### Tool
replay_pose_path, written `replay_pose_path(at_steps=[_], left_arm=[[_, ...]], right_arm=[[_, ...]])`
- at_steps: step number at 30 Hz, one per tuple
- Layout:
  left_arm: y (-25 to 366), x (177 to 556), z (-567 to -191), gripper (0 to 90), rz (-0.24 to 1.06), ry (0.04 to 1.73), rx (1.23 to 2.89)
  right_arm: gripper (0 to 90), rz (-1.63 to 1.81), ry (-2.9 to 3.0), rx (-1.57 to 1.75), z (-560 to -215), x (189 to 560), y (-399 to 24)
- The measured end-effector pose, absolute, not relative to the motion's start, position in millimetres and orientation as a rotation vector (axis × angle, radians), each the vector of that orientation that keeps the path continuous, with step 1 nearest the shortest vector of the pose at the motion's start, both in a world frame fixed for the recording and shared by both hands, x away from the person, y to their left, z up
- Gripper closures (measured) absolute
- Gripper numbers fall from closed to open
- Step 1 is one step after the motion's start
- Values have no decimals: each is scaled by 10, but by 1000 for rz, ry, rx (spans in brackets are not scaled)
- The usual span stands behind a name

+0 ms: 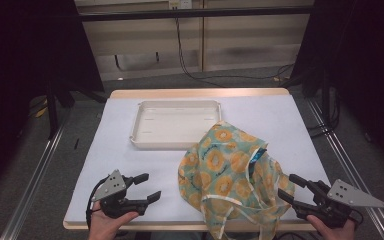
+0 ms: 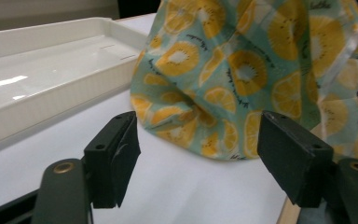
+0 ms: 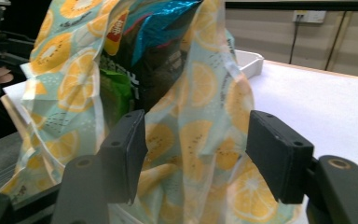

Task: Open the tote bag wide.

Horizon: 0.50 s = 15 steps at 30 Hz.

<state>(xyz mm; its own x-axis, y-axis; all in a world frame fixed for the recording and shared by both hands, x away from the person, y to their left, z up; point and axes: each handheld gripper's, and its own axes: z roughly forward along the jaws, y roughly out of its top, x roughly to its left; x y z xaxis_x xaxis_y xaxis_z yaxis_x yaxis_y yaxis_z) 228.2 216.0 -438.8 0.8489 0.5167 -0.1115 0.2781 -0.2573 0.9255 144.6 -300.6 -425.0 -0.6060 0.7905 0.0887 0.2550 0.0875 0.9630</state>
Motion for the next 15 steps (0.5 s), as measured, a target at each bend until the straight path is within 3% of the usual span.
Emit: replay_pose_path(at_steps=[15], left_arm=[[1983,2283,-4408,356,234,544,1864]], right_arm=[[479,1602,2015,952,-4196,1431,-2908]])
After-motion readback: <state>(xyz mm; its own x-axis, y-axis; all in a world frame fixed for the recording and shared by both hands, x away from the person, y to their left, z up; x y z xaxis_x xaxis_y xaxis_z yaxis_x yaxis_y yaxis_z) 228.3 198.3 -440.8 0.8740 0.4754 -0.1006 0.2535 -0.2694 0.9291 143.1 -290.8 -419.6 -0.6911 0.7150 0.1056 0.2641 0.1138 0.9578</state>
